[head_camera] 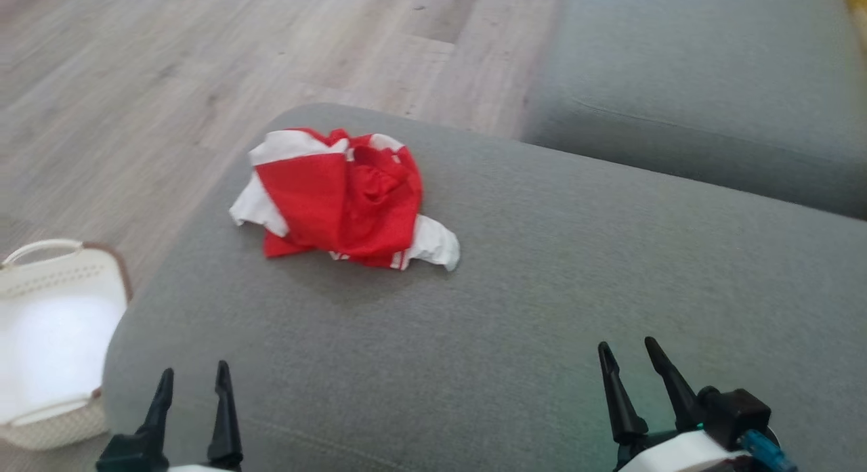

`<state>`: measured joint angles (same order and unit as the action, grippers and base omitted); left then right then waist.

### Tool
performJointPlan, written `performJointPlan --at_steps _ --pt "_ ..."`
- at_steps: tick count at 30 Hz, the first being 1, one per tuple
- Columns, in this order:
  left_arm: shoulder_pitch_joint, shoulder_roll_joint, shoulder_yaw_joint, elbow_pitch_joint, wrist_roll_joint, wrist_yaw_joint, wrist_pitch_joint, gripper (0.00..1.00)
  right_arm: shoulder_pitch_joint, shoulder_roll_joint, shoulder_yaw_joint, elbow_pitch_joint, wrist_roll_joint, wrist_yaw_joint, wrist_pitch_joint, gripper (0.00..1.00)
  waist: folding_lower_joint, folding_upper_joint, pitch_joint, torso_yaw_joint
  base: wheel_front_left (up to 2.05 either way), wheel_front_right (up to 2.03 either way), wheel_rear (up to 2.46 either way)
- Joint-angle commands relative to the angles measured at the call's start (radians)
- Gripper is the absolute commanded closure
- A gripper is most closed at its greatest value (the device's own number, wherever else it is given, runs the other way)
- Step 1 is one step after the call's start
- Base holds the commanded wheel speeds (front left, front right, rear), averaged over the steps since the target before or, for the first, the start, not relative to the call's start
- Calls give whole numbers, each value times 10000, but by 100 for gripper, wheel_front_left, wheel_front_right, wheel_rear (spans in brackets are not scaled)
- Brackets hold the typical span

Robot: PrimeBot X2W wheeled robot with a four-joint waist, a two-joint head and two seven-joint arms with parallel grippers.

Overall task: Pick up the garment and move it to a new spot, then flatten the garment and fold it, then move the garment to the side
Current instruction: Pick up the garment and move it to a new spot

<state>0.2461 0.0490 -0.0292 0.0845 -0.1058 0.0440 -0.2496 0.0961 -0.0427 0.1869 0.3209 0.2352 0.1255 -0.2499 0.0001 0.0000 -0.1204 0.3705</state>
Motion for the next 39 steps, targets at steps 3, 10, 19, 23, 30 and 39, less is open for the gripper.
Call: performJointPlan --at_steps 3,10,19,23,30,39 --pt "-277 12 456 -432 117 -1 -122 0 -251 -76 152 -323 13 52 -118 0 -1 0 117 486 0 0 0" --pt "-571 72 701 -780 385 -94 -122 0 -254 -76 68 -310 -56 52 -118 0 -1 0 436 791 0 0 0" --pt "-2943 1226 1343 -2390 793 -510 -122 0 -824 -76 -379 -353 -876 52 -118 0 -1 0 1920 633 0 0 0" --pt "-5006 1896 1172 -2054 716 -1077 -122 0 -1204 -76 -710 -361 -1376 52 -118 0 -1 0 2626 433 0 0 0" --pt "-8915 2421 -586 875 85 -1702 152 0 -1709 -76 -1184 -559 -2134 52 -118 0 -1 0 3698 53 0 0 0" --pt "-12326 2677 -3765 5501 -2340 -1744 2221 0 -1944 -76 -1593 -824 -2797 52 -118 0 -1 0 4752 -251 0 0 0"
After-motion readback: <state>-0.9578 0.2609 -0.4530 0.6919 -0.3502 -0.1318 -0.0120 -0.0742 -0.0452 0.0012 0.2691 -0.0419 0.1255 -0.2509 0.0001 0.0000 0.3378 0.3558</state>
